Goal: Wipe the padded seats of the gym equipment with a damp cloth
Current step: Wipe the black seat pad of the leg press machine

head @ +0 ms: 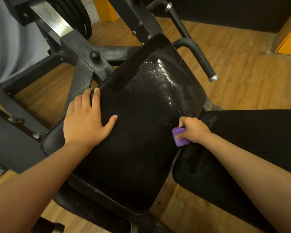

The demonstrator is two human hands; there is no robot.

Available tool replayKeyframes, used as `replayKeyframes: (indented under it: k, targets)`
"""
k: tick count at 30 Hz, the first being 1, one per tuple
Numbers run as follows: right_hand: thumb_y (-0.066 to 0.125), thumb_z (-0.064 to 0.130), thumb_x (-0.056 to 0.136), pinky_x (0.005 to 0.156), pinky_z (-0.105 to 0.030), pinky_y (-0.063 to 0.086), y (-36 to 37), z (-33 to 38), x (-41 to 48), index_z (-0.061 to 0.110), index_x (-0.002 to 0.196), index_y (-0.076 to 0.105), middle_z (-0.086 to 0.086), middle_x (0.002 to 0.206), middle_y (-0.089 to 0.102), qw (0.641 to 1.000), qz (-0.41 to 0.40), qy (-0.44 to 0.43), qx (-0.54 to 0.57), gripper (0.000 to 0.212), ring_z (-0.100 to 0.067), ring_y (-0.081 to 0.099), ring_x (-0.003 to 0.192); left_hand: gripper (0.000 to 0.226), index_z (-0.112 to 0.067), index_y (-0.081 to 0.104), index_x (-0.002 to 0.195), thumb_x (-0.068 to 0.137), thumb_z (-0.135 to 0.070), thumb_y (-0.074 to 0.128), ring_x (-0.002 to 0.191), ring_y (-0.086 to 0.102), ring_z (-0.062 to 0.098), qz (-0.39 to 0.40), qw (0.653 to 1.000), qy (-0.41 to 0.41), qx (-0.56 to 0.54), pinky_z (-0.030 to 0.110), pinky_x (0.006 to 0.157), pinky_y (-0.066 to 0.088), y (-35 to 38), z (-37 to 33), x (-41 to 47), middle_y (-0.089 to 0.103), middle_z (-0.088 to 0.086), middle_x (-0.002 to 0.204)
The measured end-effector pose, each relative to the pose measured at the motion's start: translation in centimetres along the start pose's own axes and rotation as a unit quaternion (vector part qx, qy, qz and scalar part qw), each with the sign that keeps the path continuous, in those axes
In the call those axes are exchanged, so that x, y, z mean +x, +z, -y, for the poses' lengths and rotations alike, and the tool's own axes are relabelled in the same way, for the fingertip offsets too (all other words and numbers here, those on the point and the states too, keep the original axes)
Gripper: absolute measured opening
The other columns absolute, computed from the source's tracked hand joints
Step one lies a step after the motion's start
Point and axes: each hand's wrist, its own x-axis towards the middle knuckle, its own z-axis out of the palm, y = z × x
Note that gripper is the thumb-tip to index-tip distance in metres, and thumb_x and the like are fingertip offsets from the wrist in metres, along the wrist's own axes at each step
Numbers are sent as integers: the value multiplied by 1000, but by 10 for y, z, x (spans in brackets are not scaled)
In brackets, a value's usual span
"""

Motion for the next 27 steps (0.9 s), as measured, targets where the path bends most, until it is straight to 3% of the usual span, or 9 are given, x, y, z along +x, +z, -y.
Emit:
replayKeyframes:
  k: [3,6,11,14,17,20,22,25,27]
  targets:
    - [60,17,85,68,-36,45,-10,-2,10,17,93,51,-4,88,60,994,-94,42,-34,11,-25,60,85,85,-2,31,144,85,-60,51,120,43,41,-1,1000,-2,2,51,96,39,0,0,1,41,23,139]
    - [56,14,89,70,-39,48,-14,-1,20,12,101,49,-11,93,60,980,-173,97,-15,14,-32,60,88,84,-2,31,144,87,-61,48,119,43,41,-1,1000,-3,3,51,96,39,2,0,0,41,22,139]
    - [65,21,84,74,-41,51,-3,3,18,16,93,52,-7,91,62,964,-191,132,131,16,-27,61,89,86,-2,32,143,84,-64,39,117,45,41,-4,1000,-2,-1,51,94,40,3,1,1,42,22,137]
    - [65,25,83,71,-39,53,4,30,14,19,92,54,-3,89,63,954,-209,101,189,16,-23,62,87,86,-2,32,142,84,-65,39,116,45,40,-5,1000,-3,1,51,94,40,3,1,1,42,22,137]
    - [70,25,82,56,-22,41,7,69,8,18,91,56,5,81,59,947,-206,20,246,18,-11,57,75,86,-2,32,142,84,-65,37,117,45,40,-2,1000,-5,1,51,95,40,3,0,1,42,22,137]
    - [73,25,81,61,-22,46,8,90,2,20,90,56,5,80,60,942,-167,-67,284,20,-7,60,75,84,-2,32,143,87,-64,39,118,44,40,0,1000,-5,4,51,96,40,3,1,1,41,22,138]
    - [73,26,82,61,-23,46,9,83,1,20,91,55,5,81,61,943,-166,-74,279,21,-8,60,75,84,-3,31,144,88,-63,42,119,44,40,3,1000,-5,7,50,97,40,3,1,1,41,22,139]
    - [69,22,84,60,-23,43,8,48,5,18,94,54,4,84,60,947,-204,8,249,19,-12,58,78,86,-3,31,145,85,-63,47,120,44,40,8,1000,-5,8,50,97,40,3,1,1,41,22,140]
    - [67,23,85,67,-31,48,6,25,8,16,98,53,-1,91,61,944,-213,107,229,20,-20,61,87,86,-3,31,145,86,-63,47,119,44,40,6,1000,-3,8,50,97,40,3,0,1,41,22,140]
